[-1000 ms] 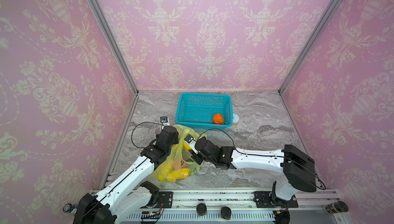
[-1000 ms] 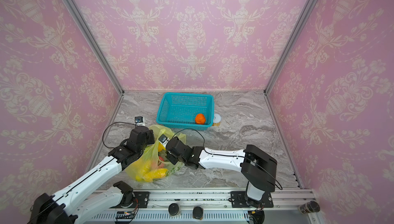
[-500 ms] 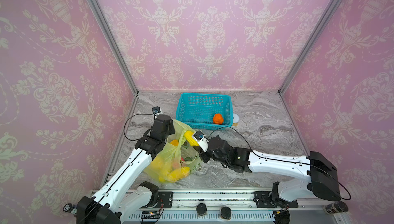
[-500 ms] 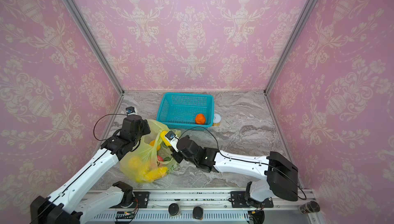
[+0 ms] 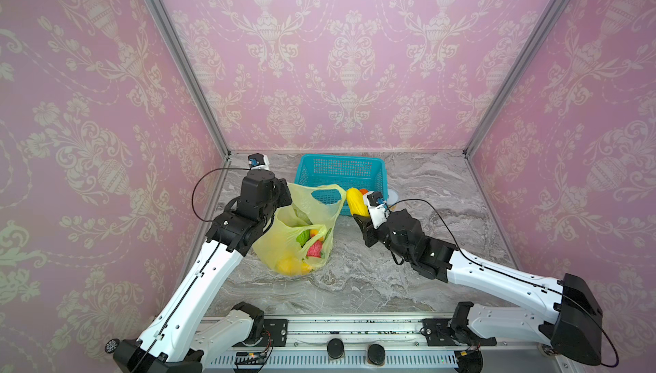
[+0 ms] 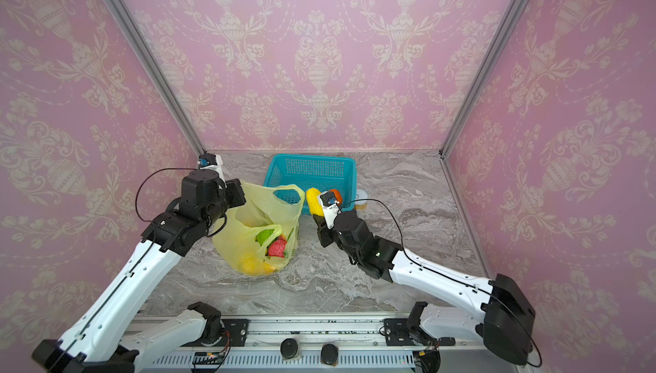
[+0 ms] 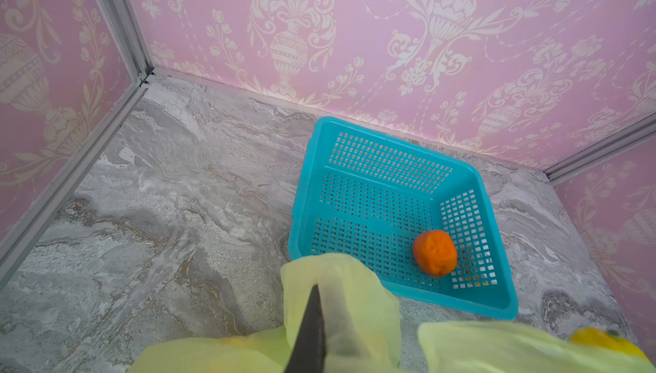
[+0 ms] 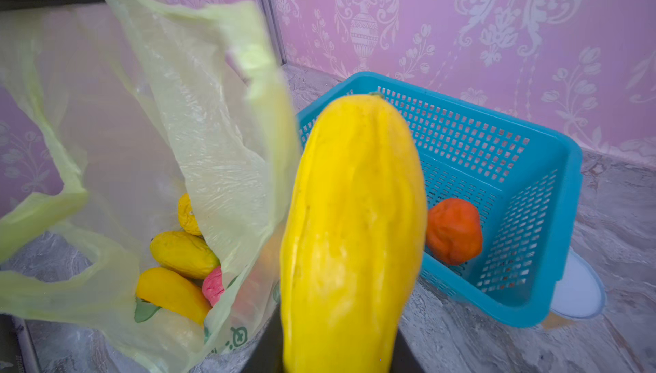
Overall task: Untie the knot of the plastic bag and take out the fruit
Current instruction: 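Lift the long yellow fruit out of the bag with the right gripper, then carry the yellow fruit into the teal basket and open the right gripper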
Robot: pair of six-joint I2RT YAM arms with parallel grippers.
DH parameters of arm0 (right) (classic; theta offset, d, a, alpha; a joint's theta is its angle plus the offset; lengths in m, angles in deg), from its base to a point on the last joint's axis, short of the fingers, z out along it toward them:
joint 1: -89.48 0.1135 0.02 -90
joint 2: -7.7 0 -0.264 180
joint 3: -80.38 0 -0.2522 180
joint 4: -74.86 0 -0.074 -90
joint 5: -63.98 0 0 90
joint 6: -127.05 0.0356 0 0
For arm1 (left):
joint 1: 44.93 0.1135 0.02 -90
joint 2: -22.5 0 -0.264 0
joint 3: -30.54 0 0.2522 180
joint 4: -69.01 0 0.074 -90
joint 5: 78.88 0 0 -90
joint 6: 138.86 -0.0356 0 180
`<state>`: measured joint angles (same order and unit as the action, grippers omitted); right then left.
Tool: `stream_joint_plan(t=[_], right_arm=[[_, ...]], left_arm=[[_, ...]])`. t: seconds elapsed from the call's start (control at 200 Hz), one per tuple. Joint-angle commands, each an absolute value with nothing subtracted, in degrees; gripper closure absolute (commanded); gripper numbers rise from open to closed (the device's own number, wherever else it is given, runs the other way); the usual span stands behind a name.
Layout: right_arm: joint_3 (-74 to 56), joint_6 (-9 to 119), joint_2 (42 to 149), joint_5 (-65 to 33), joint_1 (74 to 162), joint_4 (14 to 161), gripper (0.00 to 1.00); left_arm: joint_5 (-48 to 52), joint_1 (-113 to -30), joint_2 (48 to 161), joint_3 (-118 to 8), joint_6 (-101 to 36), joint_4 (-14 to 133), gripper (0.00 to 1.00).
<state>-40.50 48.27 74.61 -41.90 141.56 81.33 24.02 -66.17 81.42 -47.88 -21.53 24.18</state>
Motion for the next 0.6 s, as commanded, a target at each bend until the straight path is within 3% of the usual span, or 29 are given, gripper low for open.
stream_joint_plan(t=[0.0, 0.195, 0.595], right_arm=[[-41.5, 50.5, 72.5, -41.2, 140.4, 78.4, 0.99], [-37.1, 53.9, 78.5, -41.1, 134.2, 80.2, 0.99], [-2.3, 58.0, 115.3, -36.7, 124.4, 104.3, 1.00]], left_arm=[[21.7, -66.5, 83.8, -43.2, -23.6, 22.4, 1.00], [13.9, -66.6, 84.4, -36.4, -24.6, 27.0, 1.00], [13.5, -66.7, 82.1, -33.4, -24.5, 30.2, 1.00]])
